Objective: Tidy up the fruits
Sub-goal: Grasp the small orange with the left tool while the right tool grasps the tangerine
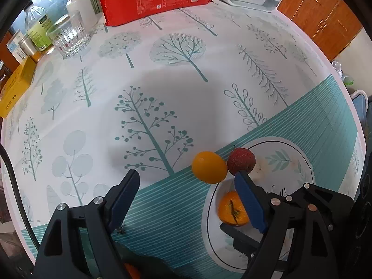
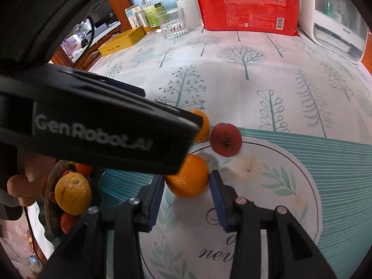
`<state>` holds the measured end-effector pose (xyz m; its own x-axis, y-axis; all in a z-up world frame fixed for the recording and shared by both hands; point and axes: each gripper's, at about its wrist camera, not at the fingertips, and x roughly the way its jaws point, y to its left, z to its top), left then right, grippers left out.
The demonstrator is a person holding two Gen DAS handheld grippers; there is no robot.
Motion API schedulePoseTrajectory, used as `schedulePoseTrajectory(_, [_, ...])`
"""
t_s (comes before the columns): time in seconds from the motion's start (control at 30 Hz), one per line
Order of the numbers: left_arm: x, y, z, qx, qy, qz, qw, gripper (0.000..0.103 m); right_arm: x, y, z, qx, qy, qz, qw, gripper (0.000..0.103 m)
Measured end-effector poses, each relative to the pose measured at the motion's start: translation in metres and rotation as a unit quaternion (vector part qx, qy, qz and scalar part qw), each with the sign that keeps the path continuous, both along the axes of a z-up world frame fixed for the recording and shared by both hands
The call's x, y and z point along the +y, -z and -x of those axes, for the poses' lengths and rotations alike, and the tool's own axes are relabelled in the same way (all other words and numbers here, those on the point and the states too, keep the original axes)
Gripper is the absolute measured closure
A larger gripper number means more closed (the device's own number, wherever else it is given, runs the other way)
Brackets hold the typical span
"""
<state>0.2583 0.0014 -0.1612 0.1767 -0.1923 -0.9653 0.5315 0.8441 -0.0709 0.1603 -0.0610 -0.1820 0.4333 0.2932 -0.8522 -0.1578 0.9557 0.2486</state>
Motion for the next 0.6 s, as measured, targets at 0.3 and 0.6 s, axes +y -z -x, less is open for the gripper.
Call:
schedulePoseTrajectory(0.3, [0.001, 0.013, 0.0, 0.02, 0.0, 0.004, 0.9998, 0.029, -0.018, 0.003, 0.002, 0.007, 0.005, -0.021, 1.0, 0.063])
schedulePoseTrajectory(0.6, [-0.008, 0.021, 0.006, 0.027, 0.019, 0.002, 0.9994, 0.046, -0.045, -0.003, 0.012, 0.002, 0.03, -0.019, 0.999, 0.063])
